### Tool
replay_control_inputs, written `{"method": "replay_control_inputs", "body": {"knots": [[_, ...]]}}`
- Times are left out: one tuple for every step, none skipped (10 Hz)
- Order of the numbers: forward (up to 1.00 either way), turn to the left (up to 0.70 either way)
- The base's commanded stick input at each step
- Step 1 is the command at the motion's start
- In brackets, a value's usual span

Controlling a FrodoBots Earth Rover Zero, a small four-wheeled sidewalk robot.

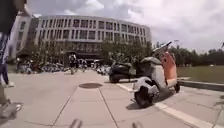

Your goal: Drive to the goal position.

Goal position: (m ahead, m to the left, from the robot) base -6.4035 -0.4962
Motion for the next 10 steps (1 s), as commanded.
{"method": "replay_control_inputs", "body": {"knots": [[0.81,0.01],[0.15,0.00],[0.06,0.00],[0.06,0.00],[0.06,0.00],[0.06,0.00],[-0.27,-0.01],[-0.77,0.01],[-0.84,-0.01],[-0.84,-0.01]]}}
